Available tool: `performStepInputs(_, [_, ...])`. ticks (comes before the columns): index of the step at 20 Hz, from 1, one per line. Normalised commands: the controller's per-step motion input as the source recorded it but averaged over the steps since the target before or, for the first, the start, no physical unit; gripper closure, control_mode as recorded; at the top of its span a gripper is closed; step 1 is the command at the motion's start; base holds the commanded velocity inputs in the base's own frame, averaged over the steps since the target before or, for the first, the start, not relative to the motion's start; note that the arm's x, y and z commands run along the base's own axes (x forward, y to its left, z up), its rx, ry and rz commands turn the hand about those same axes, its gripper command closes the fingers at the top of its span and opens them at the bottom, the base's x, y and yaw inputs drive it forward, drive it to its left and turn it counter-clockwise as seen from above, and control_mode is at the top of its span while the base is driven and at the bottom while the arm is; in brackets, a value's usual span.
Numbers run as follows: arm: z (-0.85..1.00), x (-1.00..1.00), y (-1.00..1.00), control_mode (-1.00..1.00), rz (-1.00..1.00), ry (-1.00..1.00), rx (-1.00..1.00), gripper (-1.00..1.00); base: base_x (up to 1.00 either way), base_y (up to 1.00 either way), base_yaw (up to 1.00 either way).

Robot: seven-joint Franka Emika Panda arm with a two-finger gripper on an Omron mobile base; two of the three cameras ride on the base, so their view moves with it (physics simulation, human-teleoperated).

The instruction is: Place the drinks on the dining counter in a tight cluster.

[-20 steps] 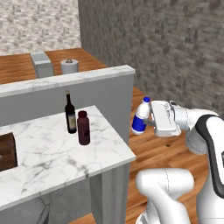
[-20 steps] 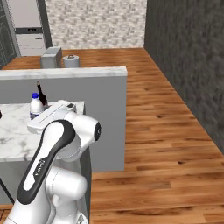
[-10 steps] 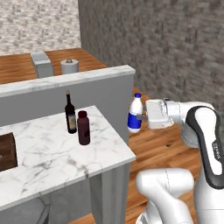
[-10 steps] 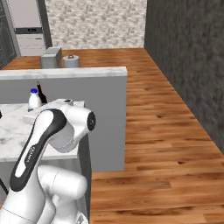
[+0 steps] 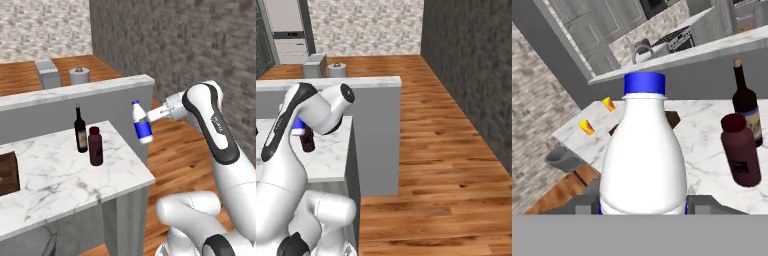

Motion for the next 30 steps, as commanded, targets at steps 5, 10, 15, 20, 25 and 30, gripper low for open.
performStepInputs(5, [-0.71,0.19,0.0,-1.0,0.0,0.0,-0.02,1.0,0.0,0.0,0.0])
performStepInputs(10, [-0.64,0.09,0.0,-1.0,0.0,0.0,0.0,1.0,0.0,0.0,0.0])
performStepInputs(15, [-0.73,0.0,0.0,-1.0,0.0,-0.05,0.0,1.0,0.0,0.0,0.0])
performStepInputs(20, [-0.66,0.0,0.0,-1.0,0.0,-0.04,0.04,1.0,0.0,0.0,0.0])
performStepInputs(25, [-0.32,0.16,0.02,-1.0,0.0,-0.13,0.1,1.0,0.0,0.0,0.0])
performStepInputs(30, [-0.04,0.43,0.23,-1.0,0.0,-0.11,0.08,1.0,0.0,0.0,0.0])
